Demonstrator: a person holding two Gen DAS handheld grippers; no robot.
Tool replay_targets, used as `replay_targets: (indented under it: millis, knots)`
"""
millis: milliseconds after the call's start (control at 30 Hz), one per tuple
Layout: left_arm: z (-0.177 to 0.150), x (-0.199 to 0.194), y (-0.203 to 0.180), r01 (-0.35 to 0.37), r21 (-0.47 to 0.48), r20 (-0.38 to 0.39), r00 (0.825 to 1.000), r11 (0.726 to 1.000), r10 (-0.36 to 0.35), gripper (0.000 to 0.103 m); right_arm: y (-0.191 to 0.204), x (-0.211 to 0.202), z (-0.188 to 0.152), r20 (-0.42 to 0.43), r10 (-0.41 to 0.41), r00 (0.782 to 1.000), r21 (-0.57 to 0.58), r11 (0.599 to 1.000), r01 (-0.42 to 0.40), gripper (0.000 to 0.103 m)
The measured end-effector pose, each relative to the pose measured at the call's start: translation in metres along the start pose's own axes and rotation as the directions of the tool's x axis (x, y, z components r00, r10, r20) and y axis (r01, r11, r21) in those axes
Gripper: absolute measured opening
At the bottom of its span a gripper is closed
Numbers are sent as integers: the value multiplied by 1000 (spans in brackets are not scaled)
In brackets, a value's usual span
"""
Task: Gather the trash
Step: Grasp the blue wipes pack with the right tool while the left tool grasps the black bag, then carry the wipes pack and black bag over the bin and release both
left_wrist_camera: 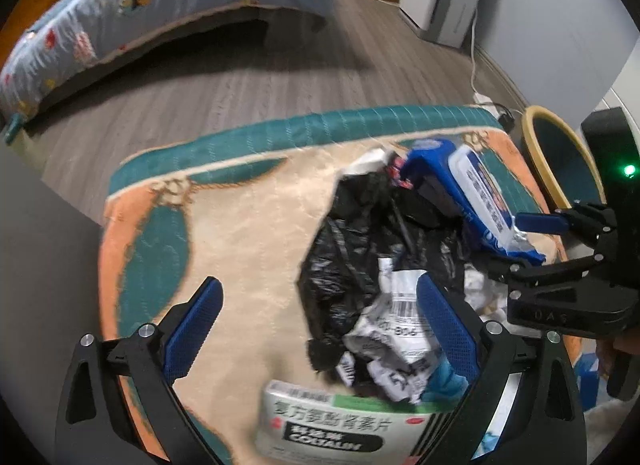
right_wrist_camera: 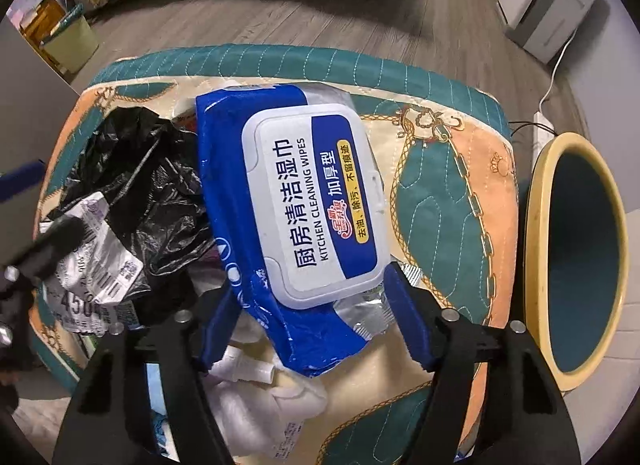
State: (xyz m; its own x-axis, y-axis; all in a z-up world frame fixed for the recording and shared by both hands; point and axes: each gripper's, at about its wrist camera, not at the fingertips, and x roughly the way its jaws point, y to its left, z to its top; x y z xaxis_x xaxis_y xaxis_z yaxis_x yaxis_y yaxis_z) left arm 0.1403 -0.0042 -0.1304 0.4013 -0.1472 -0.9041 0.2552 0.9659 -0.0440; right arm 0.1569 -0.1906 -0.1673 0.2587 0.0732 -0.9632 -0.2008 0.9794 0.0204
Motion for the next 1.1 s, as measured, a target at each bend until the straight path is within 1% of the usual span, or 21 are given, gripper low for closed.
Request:
replay_targets:
  millis: [67, 100, 133, 167, 233, 300, 333, 400, 433, 500, 567, 667, 800, 833, 933, 1000, 1033, 1100]
  knots:
    - [1, 3, -3, 25, -12, -12, 1000, 1000, -25, 94, -2, -3, 0, 10, 15, 1000, -7, 1000, -14, 55]
    - [1, 4, -3, 33, -16, -12, 999, 999, -34, 94, -5, -5, 1, 13, 28, 1000, -8, 1000, -28, 54]
    - [2, 4, -5, 55, -20, -14, 998, 998, -55, 90, -5, -7, 0, 15, 32, 999, -10, 999, -32, 50]
    - [3, 4, -6, 70, -21, -21, 997, 997, -70, 80, -5, -10, 0, 17, 39, 999, -14, 999, -39, 47]
    - [3, 9, -10, 94, -18, -51, 994, 995, -95, 71, -7, -13, 1, 23, 54, 998, -16, 998, -54, 42]
    - [2, 13, -14, 87, -5, -72, 994, 996, -87, 66, -10, -17, 2, 27, 72, 997, -9, 997, -72, 39]
    - [1, 14, -16, 86, 6, -81, 993, 996, -85, 62, -12, -19, 3, 29, 81, 996, -5, 997, -81, 36]
    - [1, 14, -17, 87, 12, -81, 993, 996, -86, 57, -12, -23, 3, 33, 92, 995, 0, 996, -92, 32]
    - [2, 13, -18, 93, 12, -79, 993, 996, -92, 50, -13, -26, 3, 38, 100, 994, 6, 995, -100, 30]
    - [2, 10, -19, 84, 24, -70, 994, 996, -83, 46, -15, -31, 3, 47, 108, 993, 15, 994, -109, 29]
    - [2, 8, -20, 85, 39, -63, 995, 996, -82, 35, -20, -36, 3, 58, 117, 991, 29, 992, -119, 27]
    - [5, 4, -23, 75, 59, -52, 996, 995, -72, 29, -30, -44, 5, 79, 123, 989, 53, 990, -128, 26]
    - [7, -1, -27, 68, 88, -38, 997, 994, -65, 25, -40, -51, 5, 105, 124, 987, 85, 987, -133, 23]
    - [8, -3, -27, 69, 90, -31, 997, 994, -66, 24, -43, -52, 6, 109, 131, 985, 95, 985, -142, 21]
    - [13, -11, -30, 68, 105, -4, 998, 992, -68, 21, -51, -59, 6, 129, 157, 979, 123, 977, -173, 19]
    - [15, -16, -30, 78, 110, 19, 997, 991, -80, 19, -54, -61, 7, 140, 168, 976, 131, 974, -187, 16]
    - [17, -19, -29, 90, 104, 28, 995, 991, -93, 12, -56, -63, 7, 145, 174, 974, 137, 972, -193, 15]
    - [18, -23, -27, 100, 95, 38, 994, 990, -104, 12, -60, -64, 6, 148, 196, 969, 152, 964, -218, 15]
